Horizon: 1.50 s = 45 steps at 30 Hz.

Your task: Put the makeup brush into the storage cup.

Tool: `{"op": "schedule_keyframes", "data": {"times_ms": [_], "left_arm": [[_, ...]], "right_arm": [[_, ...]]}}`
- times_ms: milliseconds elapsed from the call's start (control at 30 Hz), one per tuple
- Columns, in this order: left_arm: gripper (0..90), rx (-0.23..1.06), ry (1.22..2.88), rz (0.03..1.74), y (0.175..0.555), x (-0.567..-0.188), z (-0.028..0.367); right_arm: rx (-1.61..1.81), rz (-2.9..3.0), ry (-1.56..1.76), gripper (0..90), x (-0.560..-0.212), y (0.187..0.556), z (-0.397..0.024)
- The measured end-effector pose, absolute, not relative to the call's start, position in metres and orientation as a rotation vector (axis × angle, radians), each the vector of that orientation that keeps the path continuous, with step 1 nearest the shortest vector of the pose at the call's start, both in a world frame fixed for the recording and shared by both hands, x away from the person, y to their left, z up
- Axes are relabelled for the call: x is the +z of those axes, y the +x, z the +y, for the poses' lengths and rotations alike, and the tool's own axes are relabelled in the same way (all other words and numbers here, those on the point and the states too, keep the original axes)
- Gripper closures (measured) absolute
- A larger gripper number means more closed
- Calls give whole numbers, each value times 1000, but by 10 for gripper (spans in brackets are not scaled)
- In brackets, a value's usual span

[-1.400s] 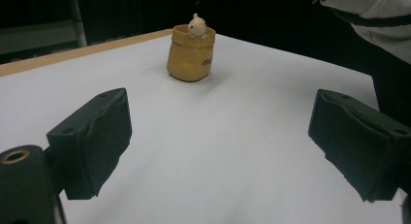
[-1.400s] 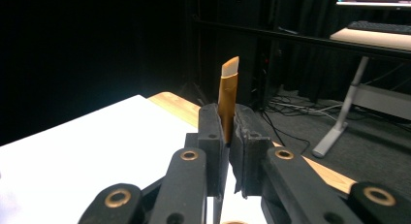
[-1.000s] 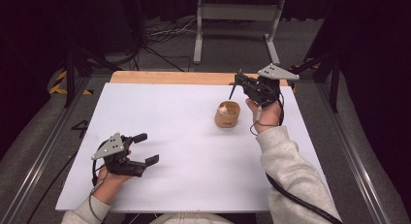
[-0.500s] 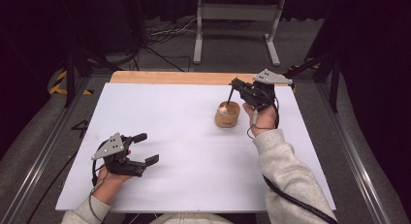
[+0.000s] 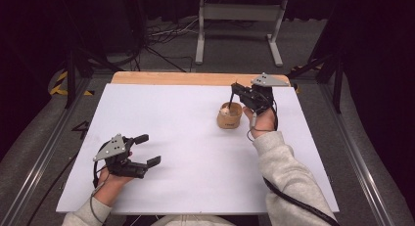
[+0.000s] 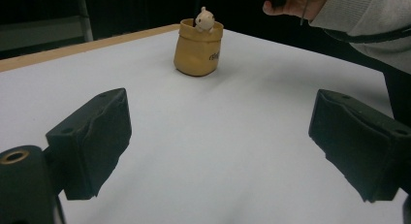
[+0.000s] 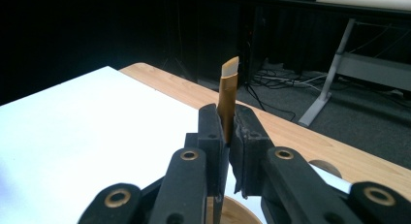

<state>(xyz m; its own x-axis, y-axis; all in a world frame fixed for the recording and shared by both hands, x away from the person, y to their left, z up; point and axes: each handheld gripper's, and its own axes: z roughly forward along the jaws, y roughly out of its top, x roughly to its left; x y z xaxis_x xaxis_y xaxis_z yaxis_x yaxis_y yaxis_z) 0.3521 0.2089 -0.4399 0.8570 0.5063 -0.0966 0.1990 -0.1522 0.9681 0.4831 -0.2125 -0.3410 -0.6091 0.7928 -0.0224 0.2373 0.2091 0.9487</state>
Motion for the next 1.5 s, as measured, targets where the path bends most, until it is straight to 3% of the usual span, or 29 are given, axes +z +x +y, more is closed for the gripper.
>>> {"op": "schedule_keyframes", "data": {"times_ms": [433, 467, 500, 533, 567, 633, 1167, 1300, 1500], "left_arm": [[90, 299, 1733, 542, 353, -440, 208], [90, 300, 1734, 542, 353, -440, 208], [90, 300, 1733, 542, 353, -440, 209], [90, 300, 1733, 542, 353, -440, 209], [89, 295, 1734, 547, 352, -440, 209], [89, 297, 1734, 546, 352, -440, 209], [76, 293, 1720, 549, 352, -436, 211], [71, 287, 1715, 547, 352, -433, 211], [58, 280, 1703, 548, 350, -429, 216]], "right_arm": [[1390, 2008, 968, 830, -349, 486, -209], [1394, 2012, 963, 803, -349, 487, -209], [1389, 2005, 962, 674, -348, 487, -209], [1389, 2005, 962, 674, -348, 487, -209], [1397, 1975, 989, 556, -345, 486, -211], [1417, 1949, 1003, 477, -342, 484, -213], [1474, 1927, 829, 199, -316, 442, -235], [1499, 1954, 764, 87, -314, 426, -245], [1516, 1959, 728, 19, -320, 406, -262]]}}
